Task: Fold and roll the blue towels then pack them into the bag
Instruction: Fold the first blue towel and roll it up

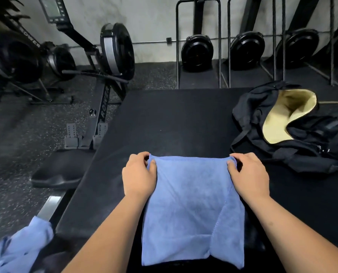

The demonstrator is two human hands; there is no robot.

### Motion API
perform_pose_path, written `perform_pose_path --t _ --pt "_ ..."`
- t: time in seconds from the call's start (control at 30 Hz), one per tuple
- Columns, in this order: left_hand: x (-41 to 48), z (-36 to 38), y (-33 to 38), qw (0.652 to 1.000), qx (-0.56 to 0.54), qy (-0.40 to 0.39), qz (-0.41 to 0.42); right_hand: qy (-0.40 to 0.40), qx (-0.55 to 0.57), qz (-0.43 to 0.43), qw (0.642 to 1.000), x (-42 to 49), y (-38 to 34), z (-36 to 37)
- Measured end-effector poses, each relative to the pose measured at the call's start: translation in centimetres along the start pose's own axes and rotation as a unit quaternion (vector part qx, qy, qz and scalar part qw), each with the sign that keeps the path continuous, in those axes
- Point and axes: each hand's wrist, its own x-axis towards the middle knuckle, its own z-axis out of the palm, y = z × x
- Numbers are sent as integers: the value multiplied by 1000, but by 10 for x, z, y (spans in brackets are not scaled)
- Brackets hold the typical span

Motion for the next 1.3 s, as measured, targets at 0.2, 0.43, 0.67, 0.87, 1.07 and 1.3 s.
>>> perform_pose_path --t 0.2,0.43,0.67,0.87,1.07,1.3 --pt "-2 0 -4 1000 15 -19 -9 -19 -27 11 999 -6 -5 -1" --pt "-3 -4 -5 995 -99 10 -5 18 131 17 991 -4 -3 -9" --pt "1 -5 -9 992 -125 -12 -28 -9 263 66 962 1 -1 -21" --pt "3 -15 -6 983 -173 -49 -44 -43 326 79 941 1 -1 -39" --pt "2 -62 5 983 -173 -57 -17 -70 334 84 936 -14 -13 -71" --pt "-13 -130 30 986 -150 -56 52 -145 255 1 956 -25 -44 -135"
